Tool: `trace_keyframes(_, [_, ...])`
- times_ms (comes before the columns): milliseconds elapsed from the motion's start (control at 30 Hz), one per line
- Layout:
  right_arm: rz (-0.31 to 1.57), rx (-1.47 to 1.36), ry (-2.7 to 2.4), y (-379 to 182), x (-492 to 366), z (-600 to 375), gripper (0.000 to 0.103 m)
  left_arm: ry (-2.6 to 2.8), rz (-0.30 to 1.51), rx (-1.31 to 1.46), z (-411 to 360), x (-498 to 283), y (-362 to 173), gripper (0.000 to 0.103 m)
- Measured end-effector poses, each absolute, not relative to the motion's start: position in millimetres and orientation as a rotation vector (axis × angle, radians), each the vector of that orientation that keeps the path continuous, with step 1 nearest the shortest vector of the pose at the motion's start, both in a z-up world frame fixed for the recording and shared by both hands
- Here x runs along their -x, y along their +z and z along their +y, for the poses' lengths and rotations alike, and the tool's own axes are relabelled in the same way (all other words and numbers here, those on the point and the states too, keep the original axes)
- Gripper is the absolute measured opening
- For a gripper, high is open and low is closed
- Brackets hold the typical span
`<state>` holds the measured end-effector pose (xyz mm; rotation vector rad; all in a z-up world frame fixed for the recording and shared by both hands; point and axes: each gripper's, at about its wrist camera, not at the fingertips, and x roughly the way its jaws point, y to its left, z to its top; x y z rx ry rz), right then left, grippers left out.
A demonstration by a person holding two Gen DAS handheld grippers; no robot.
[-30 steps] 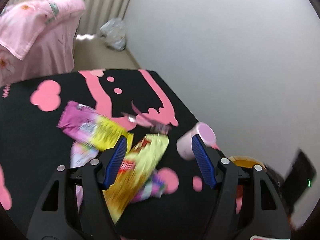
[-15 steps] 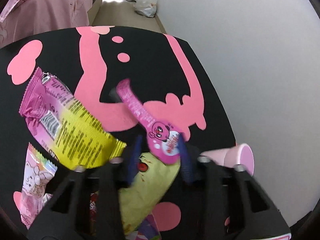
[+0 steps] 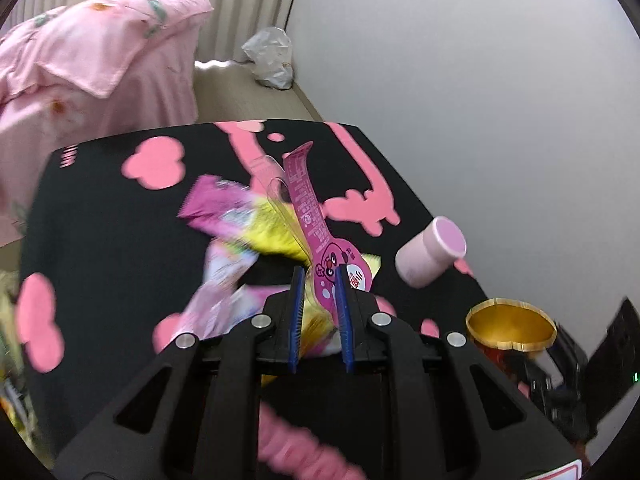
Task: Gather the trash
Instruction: 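Grasp the pink lollipop card with the left tool while the right tool holds the red can, then carry the can and pink card over the trash bag and open both tools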
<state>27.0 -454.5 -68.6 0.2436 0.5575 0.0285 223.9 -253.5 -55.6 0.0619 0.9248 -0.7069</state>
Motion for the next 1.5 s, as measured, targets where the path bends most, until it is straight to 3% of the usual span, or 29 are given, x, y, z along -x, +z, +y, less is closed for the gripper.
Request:
trace_keyframes(500, [0.595, -0.267, 0.156, -69.3, -49.0, -416.1, 0.050, -0.797, 1.063, -0.249, -154.6, -185.8, -85.5, 0.015])
trace_keyframes(667, [0.606, -0.257, 0.168, -71.7, -50.0, -409.1, 0.050, -0.740, 1.083, -0.150, -137.5, -204.8, -94.5, 0.015])
trace_keyframes(833, [0.608, -0.248, 0.159, -72.8, -46.2, -409.4, 0.050, -0.683, 1.075, 0.068, -117.6, -210.0, -91.6, 0.042])
trace_keyframes(1000, [0.600, -0.260, 0.144, -74.4, -45.3, -413.5, 0.050, -0.652, 1.086, 0.232, -123.3, -205.4, -96.3, 0.053])
trace_keyframes(1300, [0.605, -0.201, 0.112, -79.3, -39.3, -409.2, 0.050, -0.515, 1.061, -0.044, -188.6, -212.0, -110.1, 0.054])
trace_keyframes(1400, [0.600, -0.212, 0.108, -79.5, -37.7, -411.9, 0.050, -0.492, 1.041, -0.129, -194.9, -208.5, -111.4, 0.047])
trace_keyframes(1500, [0.593, -0.205, 0.107, -78.3, -35.9, -412.2, 0.050, -0.529, 1.019, -0.076, -182.5, -203.6, -106.7, 0.032])
